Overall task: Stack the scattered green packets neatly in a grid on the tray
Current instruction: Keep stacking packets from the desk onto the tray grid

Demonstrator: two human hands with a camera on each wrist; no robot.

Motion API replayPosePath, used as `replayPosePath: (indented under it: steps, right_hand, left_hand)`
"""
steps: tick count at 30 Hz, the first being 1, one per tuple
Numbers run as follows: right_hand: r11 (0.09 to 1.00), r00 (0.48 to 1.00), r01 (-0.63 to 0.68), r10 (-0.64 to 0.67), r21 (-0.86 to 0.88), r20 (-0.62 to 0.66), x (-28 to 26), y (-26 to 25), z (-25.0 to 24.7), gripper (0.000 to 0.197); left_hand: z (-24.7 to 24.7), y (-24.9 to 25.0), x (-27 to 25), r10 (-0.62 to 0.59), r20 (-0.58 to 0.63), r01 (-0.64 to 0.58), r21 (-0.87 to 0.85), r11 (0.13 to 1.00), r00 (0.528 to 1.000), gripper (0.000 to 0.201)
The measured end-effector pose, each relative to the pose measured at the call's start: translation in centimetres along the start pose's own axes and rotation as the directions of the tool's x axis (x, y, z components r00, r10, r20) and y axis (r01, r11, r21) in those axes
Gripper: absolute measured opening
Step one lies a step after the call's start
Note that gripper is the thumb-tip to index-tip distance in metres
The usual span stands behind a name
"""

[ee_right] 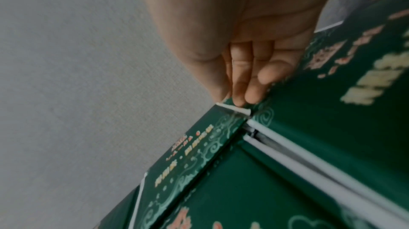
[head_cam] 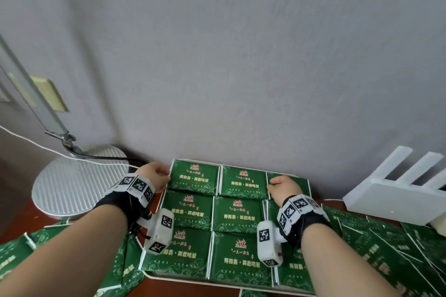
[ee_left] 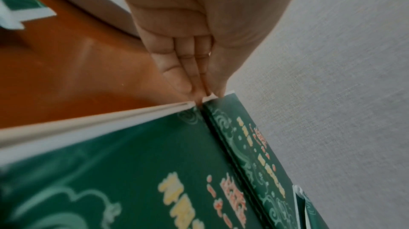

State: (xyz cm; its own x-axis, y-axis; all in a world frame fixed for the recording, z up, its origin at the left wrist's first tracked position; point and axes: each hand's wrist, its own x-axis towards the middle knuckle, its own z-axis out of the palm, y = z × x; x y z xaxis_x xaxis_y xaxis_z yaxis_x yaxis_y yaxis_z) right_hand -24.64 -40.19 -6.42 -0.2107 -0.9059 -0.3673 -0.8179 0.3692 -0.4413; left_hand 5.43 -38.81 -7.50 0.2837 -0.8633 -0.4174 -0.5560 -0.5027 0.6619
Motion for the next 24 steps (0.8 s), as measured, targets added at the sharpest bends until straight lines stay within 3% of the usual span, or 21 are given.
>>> replayPosePath:
  steps: [5, 7, 9, 11, 15, 20, 24]
  right_hand:
    - [0.998, 0.998, 0.044, -0.042, -0.052, 0.042, -2.9, -0.6, -2.2, 0.035]
    - [0.992, 0.994, 0.100, -0.097, -0.072, 0.050, -5.0, -1.2, -3.3, 0.034]
    - [0.981, 0.985, 0.167, -0.161, -0.102, 0.064, -7.6, -1.9, -3.9, 0.034]
    - [0.961, 0.970, 0.241, -0.232, -0.133, 0.078, -10.4, -2.3, -3.8, 0.033]
    - [0.900, 0.921, 0.380, -0.347, -0.214, 0.176, -16.7, -3.1, -1.6, 0.034]
    - [0.778, 0.824, 0.550, -0.444, -0.303, 0.353, -23.8, -4.6, 4.3, 0.036]
    - [0.625, 0.657, 0.726, -0.511, -0.285, 0.554, -28.8, -6.4, 11.1, 0.040]
  left_hand:
    - [-1.9, 0.5, -3.8, 0.007, -0.121, 0.003, 0.079, 0.997, 0.993, 0.017]
    - [-3.0, 0.7, -6.3, 0.025, -0.149, -0.014, 0.073, 0.997, 0.988, 0.012]
    - [-4.4, 0.1, -8.6, 0.062, -0.158, -0.041, 0.133, 0.990, 0.985, 0.038]
    - [-5.9, -1.1, -11.4, 0.076, -0.175, -0.050, 0.145, 0.988, 0.982, 0.051]
    - [-8.9, -6.1, -17.0, 0.049, -0.175, -0.003, 0.255, 0.967, 0.983, 0.050]
    - [-11.5, -15.0, -24.0, -0.047, -0.199, 0.133, 0.446, 0.885, 0.979, 0.052]
    - [-11.5, -22.8, -27.7, -0.136, -0.120, 0.181, 0.588, 0.788, 0.983, 0.060]
